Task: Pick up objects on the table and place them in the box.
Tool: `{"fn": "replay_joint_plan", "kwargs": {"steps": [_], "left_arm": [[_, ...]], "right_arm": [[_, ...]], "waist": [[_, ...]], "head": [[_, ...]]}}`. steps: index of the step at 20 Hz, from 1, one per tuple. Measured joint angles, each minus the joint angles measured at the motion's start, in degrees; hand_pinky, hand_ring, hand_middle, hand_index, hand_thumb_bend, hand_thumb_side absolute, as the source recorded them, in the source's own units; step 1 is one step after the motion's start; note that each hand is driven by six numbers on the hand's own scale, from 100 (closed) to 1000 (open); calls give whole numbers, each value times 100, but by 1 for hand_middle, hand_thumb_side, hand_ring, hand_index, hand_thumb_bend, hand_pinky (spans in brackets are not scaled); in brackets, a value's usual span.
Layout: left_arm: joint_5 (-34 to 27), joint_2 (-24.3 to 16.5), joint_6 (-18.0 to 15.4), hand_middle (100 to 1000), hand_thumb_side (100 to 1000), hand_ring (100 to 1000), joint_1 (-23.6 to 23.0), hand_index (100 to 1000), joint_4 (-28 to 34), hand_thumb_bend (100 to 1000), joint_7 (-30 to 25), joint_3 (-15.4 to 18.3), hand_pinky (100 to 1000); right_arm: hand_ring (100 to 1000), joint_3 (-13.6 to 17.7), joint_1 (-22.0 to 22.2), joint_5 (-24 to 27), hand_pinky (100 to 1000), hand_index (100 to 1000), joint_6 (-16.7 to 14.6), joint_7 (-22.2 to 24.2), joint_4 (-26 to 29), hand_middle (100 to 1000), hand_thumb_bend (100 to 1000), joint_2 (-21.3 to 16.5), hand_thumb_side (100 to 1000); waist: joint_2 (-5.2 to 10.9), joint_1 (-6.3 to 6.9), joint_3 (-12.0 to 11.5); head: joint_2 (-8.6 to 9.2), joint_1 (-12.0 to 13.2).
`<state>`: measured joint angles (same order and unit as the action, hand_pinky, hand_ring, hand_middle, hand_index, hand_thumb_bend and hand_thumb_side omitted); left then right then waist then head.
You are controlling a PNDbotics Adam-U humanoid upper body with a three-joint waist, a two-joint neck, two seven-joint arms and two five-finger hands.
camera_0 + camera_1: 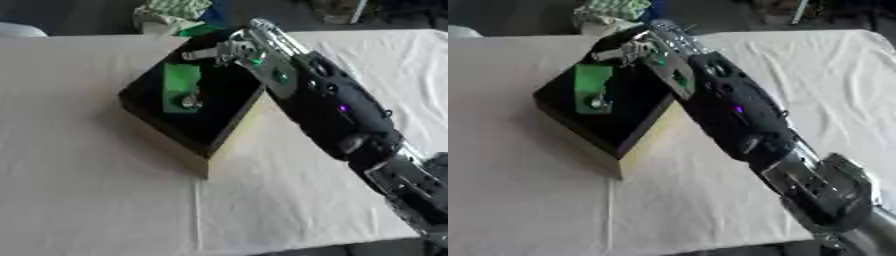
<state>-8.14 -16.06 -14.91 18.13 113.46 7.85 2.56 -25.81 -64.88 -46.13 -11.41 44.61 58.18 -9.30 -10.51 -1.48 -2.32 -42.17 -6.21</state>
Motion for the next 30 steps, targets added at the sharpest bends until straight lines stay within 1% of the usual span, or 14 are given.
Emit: {"fn": "replay_joint_plan", "kwargs": {"steps": [2, 6, 7, 9, 11, 12, 13, 14, 15, 18, 22, 25, 28, 30], "left_arm": [[-10, 2, 0, 668, 835, 745, 0, 740, 0, 112, -5, 0, 646], [-17, 3, 3, 667, 836, 745, 1, 740, 0, 113, -13, -1, 646], [-19, 4, 7, 667, 836, 745, 1, 740, 0, 113, -16, -1, 645], [-26, 4, 11, 668, 836, 745, 1, 740, 0, 113, -21, -1, 645], [-32, 5, 14, 668, 836, 746, 1, 741, 0, 113, -24, -1, 645], [-33, 5, 18, 668, 836, 746, 1, 741, 0, 113, -28, -1, 645], [-34, 5, 20, 668, 836, 746, 1, 741, 0, 113, -30, -2, 646], [-34, 5, 22, 668, 836, 746, 1, 741, 0, 114, -31, -2, 646], [-34, 5, 22, 668, 836, 746, 1, 741, 0, 114, -32, -2, 646], [-37, 6, 23, 668, 836, 746, 1, 741, 0, 114, -33, -3, 646], [-39, 7, 23, 668, 835, 746, 1, 741, 0, 113, -33, -4, 646], [-40, 7, 25, 668, 834, 746, 1, 741, 0, 113, -34, -9, 646], [-40, 8, 30, 668, 834, 746, 1, 741, 0, 112, -40, -14, 646], [-40, 8, 33, 668, 833, 747, 1, 741, 0, 112, -43, -17, 646]], "right_arm": [[762, -1, 38, -102, 840, 841, -47, -8, -100, 695, 100, 37, 606], [786, 4, 68, -285, 851, 858, -148, -48, -278, 723, 104, 104, 635], [830, 12, 80, -321, 877, 877, -186, -49, -325, 770, 121, 122, 654], [869, 35, 84, -410, 891, 905, -260, -50, -388, 815, 149, 154, 675], [901, 48, 83, -518, 910, 925, -330, -63, -413, 855, 199, 171, 701], [904, 62, 81, -582, 912, 929, -365, -72, -413, 859, 209, 188, 707], [918, 73, 78, -645, 925, 939, -393, -90, -413, 875, 265, 201, 744], [922, 75, 70, -709, 930, 941, -420, -112, -413, 880, 293, 205, 764], [926, 78, 53, -791, 933, 947, -448, -140, -412, 884, 347, 210, 802], [931, 119, 30, -1023, 939, 952, -530, -241, -412, 891, 403, 241, 838], [924, 162, 28, -1182, 932, 949, -635, -358, -412, 882, 388, 247, 841], [911, 221, 3, -1163, 920, 946, -629, -422, -355, 869, 332, 245, 836], [896, 302, -24, -1016, 907, 943, -534, -466, -116, 855, 271, 220, 824], [887, 387, -41, -823, 899, 940, -410, -494, 159, 845, 236, 144, 817]], "waist": [[-13, 0, -5], [-25, 1, -10], [-32, 1, -11], [-39, 1, -14], [-40, 1, -15], [-40, 1, -16], [-40, 1, -17], [-40, 1, -19], [-40, 1, -19], [-40, 0, -22], [-40, 0, -24], [-40, 1, -18], [-37, 1, -7], [-30, 3, 8]], "head": [[2, -3], [6, -6], [6, -7], [6, -9], [7, -14], [7, -18], [7, -19], [7, -20], [7, -20], [7, -21], [7, -21], [7, -21], [8, -19], [10, -17]]}}
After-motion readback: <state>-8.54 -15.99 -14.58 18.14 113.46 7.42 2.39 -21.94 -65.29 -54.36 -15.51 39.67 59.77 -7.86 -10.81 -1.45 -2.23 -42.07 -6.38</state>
